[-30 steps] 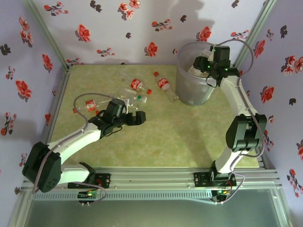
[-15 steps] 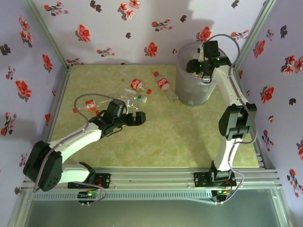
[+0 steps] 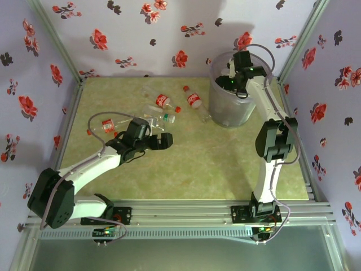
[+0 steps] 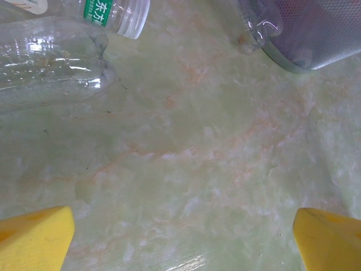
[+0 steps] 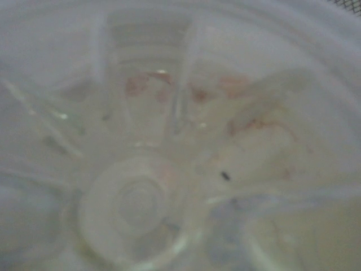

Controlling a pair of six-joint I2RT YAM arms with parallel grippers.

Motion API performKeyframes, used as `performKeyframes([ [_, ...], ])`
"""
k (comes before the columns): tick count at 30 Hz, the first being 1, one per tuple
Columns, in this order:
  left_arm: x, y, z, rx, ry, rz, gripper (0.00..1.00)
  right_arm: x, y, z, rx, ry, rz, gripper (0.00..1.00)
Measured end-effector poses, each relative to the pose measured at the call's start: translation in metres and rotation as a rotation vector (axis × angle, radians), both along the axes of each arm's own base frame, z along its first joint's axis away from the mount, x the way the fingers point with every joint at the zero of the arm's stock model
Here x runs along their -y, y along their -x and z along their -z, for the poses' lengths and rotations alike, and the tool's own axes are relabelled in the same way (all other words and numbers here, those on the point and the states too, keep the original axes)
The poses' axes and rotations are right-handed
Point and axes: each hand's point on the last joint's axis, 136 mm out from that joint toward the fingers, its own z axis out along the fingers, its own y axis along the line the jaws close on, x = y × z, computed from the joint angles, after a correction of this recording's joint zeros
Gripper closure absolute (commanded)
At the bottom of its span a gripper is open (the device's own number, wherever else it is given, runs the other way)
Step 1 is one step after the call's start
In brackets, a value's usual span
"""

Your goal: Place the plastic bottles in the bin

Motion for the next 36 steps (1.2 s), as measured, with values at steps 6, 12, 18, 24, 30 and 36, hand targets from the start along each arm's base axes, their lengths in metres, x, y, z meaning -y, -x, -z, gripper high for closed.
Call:
performKeyframes([
  [6, 0.001, -0.002, 0.003, -0.004, 0.000, -0.001, 0.00, 0.000, 0.002, -0.012, 0.023, -0.008, 0.003, 0.06],
  [12, 0.002, -0.003, 0.008, -0.015, -0.003, 0.002, 0.00, 0.004, 0.012, -0.066, 0.138, -0.018, 0.015, 0.03],
  [18, 0.003, -0.003, 0.008, -0.018, 0.000, 0.008, 0.00, 0.016, 0.010, -0.110, 0.251, -0.015, 0.049, 0.16],
  [24, 0.002, -0.003, 0.008, -0.016, 0.001, 0.005, 0.00, 0.042, -0.016, -0.095, 0.240, -0.003, 0.123, 0.34],
  [30, -0.003, -0.006, -0.002, 0.004, 0.018, -0.010, 0.00, 0.049, -0.034, -0.048, 0.151, 0.037, 0.142, 0.37],
  [36, -0.017, -0.006, -0.009, 0.019, 0.028, -0.054, 0.00, 0.052, -0.012, 0.009, 0.023, 0.072, 0.139, 0.38],
])
